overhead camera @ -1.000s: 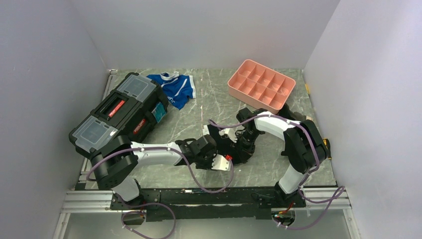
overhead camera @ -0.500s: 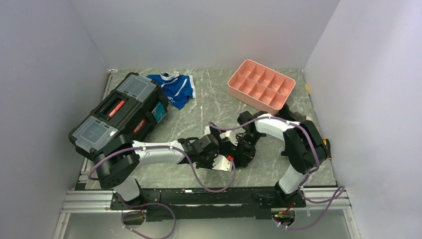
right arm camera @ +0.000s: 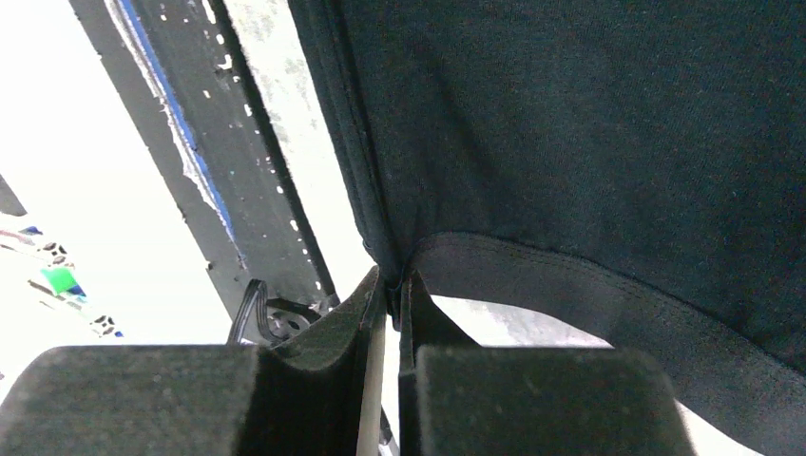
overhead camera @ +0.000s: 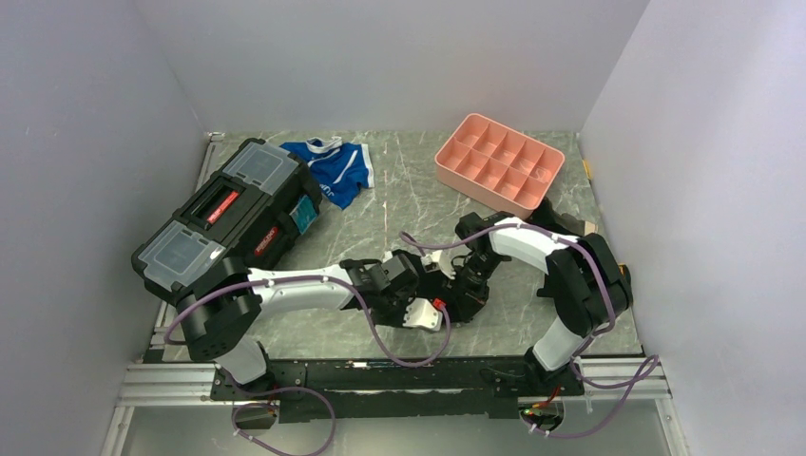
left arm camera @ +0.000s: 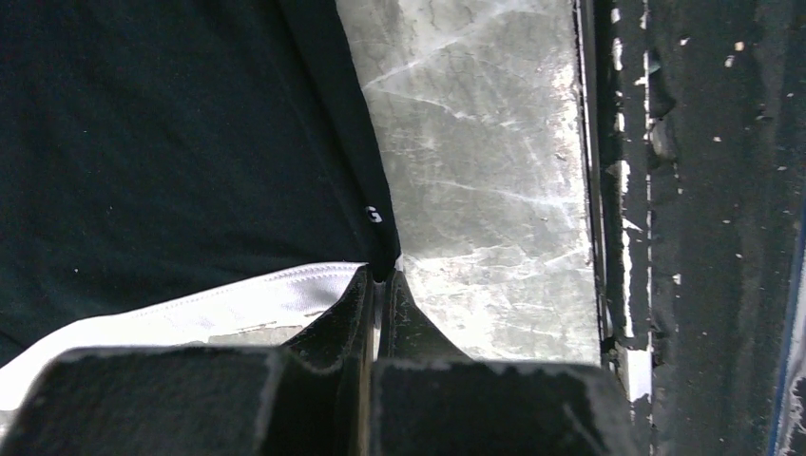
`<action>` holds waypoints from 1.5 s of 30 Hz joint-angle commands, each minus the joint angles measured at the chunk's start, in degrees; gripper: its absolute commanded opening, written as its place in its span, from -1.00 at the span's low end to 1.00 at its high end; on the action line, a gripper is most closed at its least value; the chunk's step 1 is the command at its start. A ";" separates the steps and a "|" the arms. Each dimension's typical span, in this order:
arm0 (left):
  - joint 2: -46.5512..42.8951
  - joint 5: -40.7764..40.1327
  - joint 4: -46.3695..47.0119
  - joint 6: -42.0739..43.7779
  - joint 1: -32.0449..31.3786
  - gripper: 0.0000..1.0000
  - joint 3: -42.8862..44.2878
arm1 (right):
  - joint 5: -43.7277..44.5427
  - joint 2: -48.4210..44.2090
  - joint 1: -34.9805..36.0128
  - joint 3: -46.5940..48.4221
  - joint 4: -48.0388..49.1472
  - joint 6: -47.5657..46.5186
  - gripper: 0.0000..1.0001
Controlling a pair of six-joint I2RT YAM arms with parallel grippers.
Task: Roll the underwear
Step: Fold the underwear at the center of the board.
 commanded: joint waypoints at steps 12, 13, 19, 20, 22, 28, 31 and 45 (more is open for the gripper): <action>-1.77 12.20 -14.70 0.66 8.33 -1.00 12.91 | -3.58 -0.10 -1.37 6.49 -10.69 -5.54 -1.00; -1.17 12.00 -15.63 1.12 8.83 -1.00 14.06 | -3.81 0.24 -1.68 6.92 -11.22 -5.69 -1.00; 3.40 12.19 -21.25 3.95 12.00 -1.00 21.12 | -4.35 3.04 -4.51 9.39 -13.07 -6.55 -1.00; 4.33 11.99 -21.98 4.39 12.38 -1.00 22.32 | -4.32 3.66 -4.89 10.05 -13.40 -6.62 -1.00; 5.93 12.06 -23.12 4.96 13.19 -1.00 24.39 | -4.42 4.70 -5.74 11.24 -14.19 -6.92 -1.00; 8.56 11.99 -23.50 5.53 14.65 -1.00 27.19 | -3.82 7.79 -7.65 14.88 -16.16 -8.22 -1.00; 9.95 11.45 -23.45 5.66 15.29 -1.00 28.43 | -3.62 9.25 -8.24 16.71 -16.96 -8.78 -1.00; 16.82 8.74 -24.28 6.50 17.38 -1.00 35.22 | -1.57 15.90 -9.91 21.65 -19.71 -11.40 -1.00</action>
